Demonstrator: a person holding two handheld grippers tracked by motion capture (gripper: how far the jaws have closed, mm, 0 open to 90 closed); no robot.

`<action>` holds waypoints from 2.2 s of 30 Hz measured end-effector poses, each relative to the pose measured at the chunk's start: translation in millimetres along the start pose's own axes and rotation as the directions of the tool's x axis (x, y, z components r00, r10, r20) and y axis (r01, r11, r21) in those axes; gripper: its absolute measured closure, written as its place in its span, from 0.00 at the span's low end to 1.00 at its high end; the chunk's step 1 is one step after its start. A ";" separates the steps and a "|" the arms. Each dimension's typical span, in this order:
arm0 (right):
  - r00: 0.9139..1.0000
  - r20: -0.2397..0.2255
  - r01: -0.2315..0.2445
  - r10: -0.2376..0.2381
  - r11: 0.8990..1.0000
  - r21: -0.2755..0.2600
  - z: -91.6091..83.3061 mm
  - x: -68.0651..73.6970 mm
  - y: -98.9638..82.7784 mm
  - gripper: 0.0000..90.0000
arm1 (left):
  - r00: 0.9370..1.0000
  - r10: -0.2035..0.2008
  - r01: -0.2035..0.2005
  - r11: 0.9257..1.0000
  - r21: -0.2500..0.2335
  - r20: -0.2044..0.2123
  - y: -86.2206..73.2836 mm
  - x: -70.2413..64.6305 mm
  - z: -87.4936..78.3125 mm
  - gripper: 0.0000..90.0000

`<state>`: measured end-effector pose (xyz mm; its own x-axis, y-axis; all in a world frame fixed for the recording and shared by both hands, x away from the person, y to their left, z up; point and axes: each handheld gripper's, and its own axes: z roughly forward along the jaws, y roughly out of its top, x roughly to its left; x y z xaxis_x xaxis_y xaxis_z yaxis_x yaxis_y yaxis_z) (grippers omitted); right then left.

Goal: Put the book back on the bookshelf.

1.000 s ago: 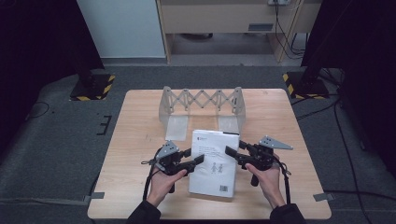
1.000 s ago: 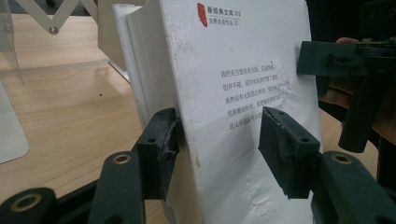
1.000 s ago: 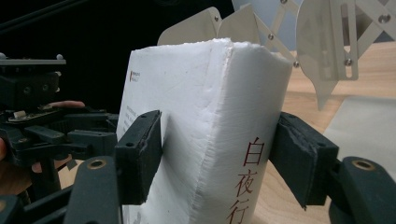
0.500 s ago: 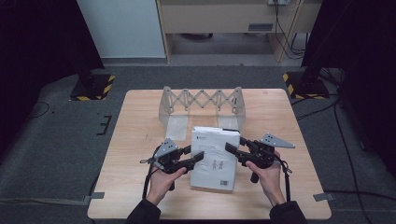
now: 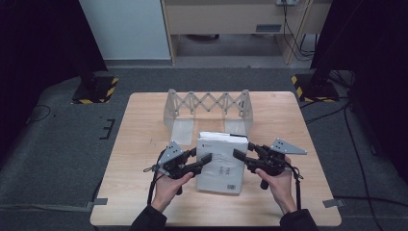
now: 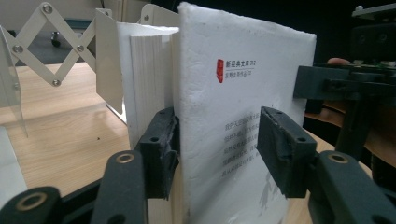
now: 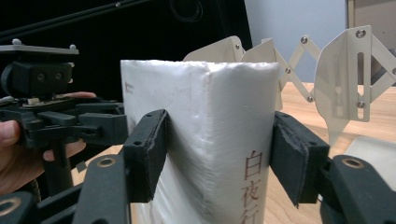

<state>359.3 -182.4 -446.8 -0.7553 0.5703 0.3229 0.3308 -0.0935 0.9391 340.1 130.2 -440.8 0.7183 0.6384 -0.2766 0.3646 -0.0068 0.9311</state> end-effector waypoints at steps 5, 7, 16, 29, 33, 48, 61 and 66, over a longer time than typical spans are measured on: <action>1.000 -0.025 0.014 -0.014 1.000 -0.009 -3.2 -1.6 -2.1 0.48 | 1.000 0.011 -0.011 1.000 0.007 -0.010 -1.5 -0.3 -3.7 0.51; 0.999 -0.034 0.016 -0.016 1.000 -0.003 -5.1 -1.7 -1.9 0.49 | 0.999 0.018 -0.018 1.000 0.002 -0.030 -3.2 1.7 -5.9 0.47; 0.998 -0.044 0.037 -0.037 0.999 -0.006 -7.3 0.5 -4.2 0.49 | 0.998 0.066 -0.064 0.993 0.096 -0.010 -27.1 12.7 8.1 0.27; 0.999 -0.038 0.024 -0.026 0.999 -0.039 3.5 -2.2 -1.9 0.48 | 0.999 0.016 -0.015 0.998 0.053 -0.033 -27.8 7.4 0.9 0.45; 0.998 -0.048 0.038 -0.040 0.999 -0.033 2.9 -1.0 -0.7 0.47 | 0.999 0.025 -0.023 0.998 0.050 -0.024 -28.7 5.5 -1.6 0.46; 0.995 -0.086 0.057 -0.059 0.998 -0.022 -7.2 -1.1 -4.1 0.49 | 0.999 -0.021 0.022 1.000 0.018 -0.026 -26.9 28.4 -12.1 0.23; 0.997 -0.053 0.046 -0.047 0.999 -0.020 -2.8 -2.2 -3.1 0.48 | 0.998 0.011 -0.017 0.996 0.091 0.070 -33.5 21.0 14.5 0.29; 0.998 -0.040 0.055 -0.056 0.998 -0.021 1.9 -0.4 -0.7 0.47 | 0.999 0.025 -0.029 0.994 0.101 0.041 -31.7 17.4 12.5 0.31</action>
<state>360.5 -181.0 -447.8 -0.7946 0.5415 0.2745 0.2767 -0.0794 0.9577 348.4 131.8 -478.1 0.7506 0.6061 -0.2631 0.4021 -0.1030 0.9098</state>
